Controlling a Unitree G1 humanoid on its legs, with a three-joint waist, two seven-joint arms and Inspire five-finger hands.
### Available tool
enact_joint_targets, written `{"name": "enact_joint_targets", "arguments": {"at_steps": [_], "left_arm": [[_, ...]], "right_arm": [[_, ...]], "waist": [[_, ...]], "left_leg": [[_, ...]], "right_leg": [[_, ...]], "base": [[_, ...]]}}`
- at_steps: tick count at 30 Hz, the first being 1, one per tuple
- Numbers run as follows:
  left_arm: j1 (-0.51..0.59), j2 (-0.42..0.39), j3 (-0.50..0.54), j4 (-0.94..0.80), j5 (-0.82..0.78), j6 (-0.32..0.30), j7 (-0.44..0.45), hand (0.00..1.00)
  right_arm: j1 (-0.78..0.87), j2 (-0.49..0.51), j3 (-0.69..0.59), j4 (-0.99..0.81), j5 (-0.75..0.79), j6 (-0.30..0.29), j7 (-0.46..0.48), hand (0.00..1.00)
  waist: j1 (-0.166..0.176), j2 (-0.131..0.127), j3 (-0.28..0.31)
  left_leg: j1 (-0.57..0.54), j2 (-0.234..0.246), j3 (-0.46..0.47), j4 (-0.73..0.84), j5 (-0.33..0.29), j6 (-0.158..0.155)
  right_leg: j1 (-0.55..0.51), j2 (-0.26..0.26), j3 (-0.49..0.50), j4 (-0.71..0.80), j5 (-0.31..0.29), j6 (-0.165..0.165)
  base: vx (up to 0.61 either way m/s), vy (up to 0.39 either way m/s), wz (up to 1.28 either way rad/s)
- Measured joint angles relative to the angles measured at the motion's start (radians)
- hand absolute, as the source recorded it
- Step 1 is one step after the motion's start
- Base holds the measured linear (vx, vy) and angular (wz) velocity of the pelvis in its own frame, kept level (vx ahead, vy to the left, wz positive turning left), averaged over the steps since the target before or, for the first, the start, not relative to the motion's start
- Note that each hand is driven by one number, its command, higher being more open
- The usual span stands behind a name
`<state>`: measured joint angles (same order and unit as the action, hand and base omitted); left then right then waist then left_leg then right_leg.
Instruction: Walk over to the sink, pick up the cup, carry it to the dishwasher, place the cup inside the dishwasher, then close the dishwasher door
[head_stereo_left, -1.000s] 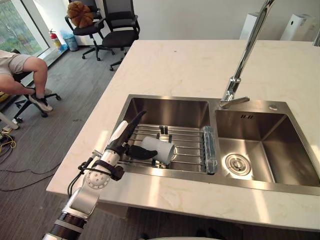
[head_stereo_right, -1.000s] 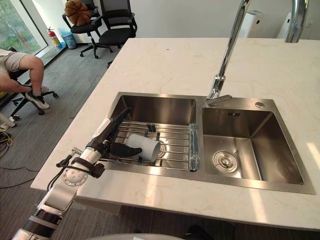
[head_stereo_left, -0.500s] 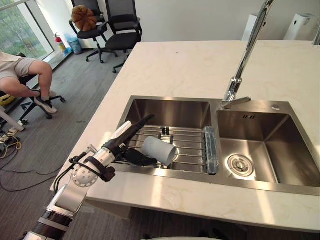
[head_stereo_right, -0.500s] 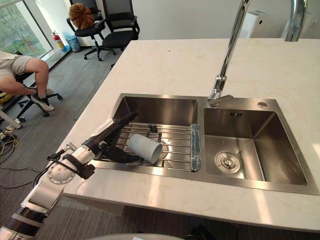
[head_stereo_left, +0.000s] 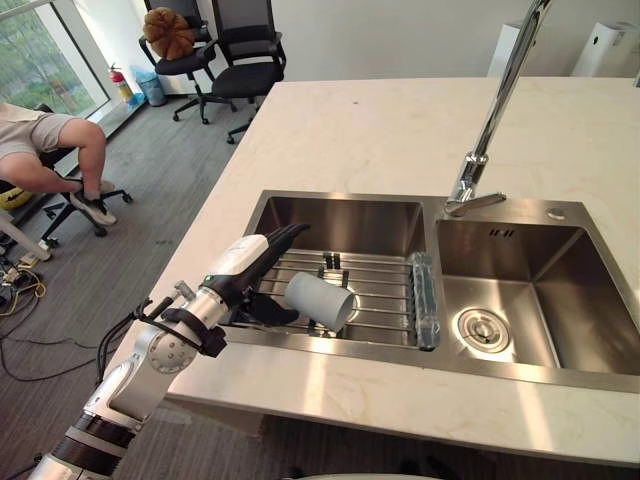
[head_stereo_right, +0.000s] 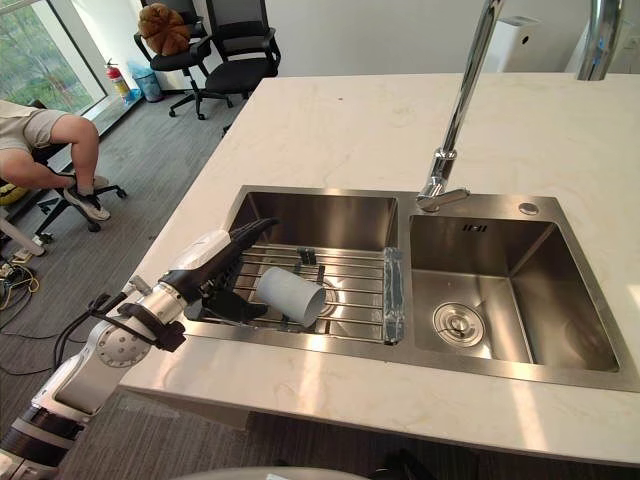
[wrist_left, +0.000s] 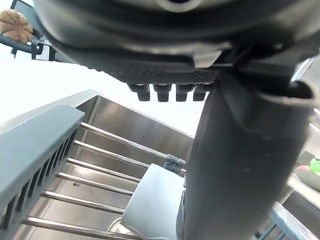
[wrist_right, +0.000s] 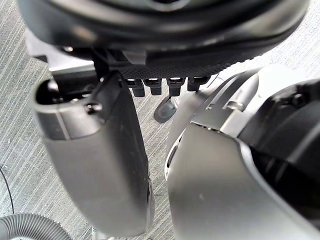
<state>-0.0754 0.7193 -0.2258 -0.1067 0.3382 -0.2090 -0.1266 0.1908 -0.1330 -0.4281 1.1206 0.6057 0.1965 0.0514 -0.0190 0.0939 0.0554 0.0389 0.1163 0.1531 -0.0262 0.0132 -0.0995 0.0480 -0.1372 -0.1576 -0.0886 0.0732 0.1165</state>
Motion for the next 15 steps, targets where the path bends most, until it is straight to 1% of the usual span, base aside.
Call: {"name": "enact_joint_targets", "arguments": {"at_steps": [2, 6, 8, 11, 13, 15], "left_arm": [[-0.001, 0.000, -0.012, 0.008, 0.021, -0.017, 0.008, 1.00], [-0.017, 0.002, -0.068, 0.049, 0.060, -0.076, 0.013, 1.00], [-0.027, 0.004, -0.072, 0.061, 0.067, -0.097, 0.013, 1.00], [-0.071, 0.029, -0.117, 0.083, 0.077, -0.119, 0.011, 1.00], [-0.106, 0.042, -0.148, 0.111, 0.090, -0.144, 0.011, 1.00], [-0.122, 0.055, -0.169, 0.124, 0.107, -0.149, 0.014, 1.00]], "right_arm": [[0.000, 0.000, -0.002, 0.000, 0.000, 0.000, -0.002, 1.00], [-0.003, -0.005, -0.008, 0.000, 0.002, 0.000, -0.004, 1.00], [-0.004, -0.006, -0.008, 0.000, 0.003, 0.000, -0.004, 1.00], [-0.005, -0.006, -0.007, 0.000, 0.003, 0.000, -0.004, 1.00], [-0.006, -0.006, -0.006, 0.000, 0.003, 0.001, -0.004, 1.00], [-0.009, -0.007, -0.005, 0.000, 0.004, 0.006, -0.004, 1.00]], "waist": [[0.000, 0.002, 0.000], [-0.002, 0.011, -0.001], [-0.004, 0.013, -0.002], [-0.010, 0.015, -0.003], [-0.018, 0.016, -0.004], [-0.026, 0.019, -0.004]], "left_leg": [[0.002, 0.000, 0.003, -0.002, 0.000, 0.000], [0.006, 0.000, 0.016, -0.006, 0.000, 0.000], [0.006, 0.000, 0.022, -0.007, 0.000, 0.000], [0.006, 0.000, 0.030, -0.008, 0.000, 0.000], [0.009, 0.000, 0.037, -0.010, -0.001, 0.000], [0.014, 0.000, 0.044, -0.011, -0.002, 0.000]], "right_leg": [[0.000, 0.000, 0.003, 0.000, 0.000, 0.000], [-0.006, 0.000, 0.015, -0.001, 0.001, 0.001], [-0.009, 0.000, 0.021, -0.001, 0.002, 0.002], [-0.015, 0.000, 0.030, -0.001, 0.004, 0.002], [-0.017, 0.000, 0.037, -0.001, 0.006, 0.003], [-0.017, 0.001, 0.043, -0.001, 0.006, 0.003]], "base": [[0.00, 0.000, -0.03], [0.00, 0.000, -0.08], [-0.01, -0.004, -0.09], [-0.03, -0.008, -0.08], [-0.03, -0.007, -0.09], [-0.03, -0.007, -0.11]]}}
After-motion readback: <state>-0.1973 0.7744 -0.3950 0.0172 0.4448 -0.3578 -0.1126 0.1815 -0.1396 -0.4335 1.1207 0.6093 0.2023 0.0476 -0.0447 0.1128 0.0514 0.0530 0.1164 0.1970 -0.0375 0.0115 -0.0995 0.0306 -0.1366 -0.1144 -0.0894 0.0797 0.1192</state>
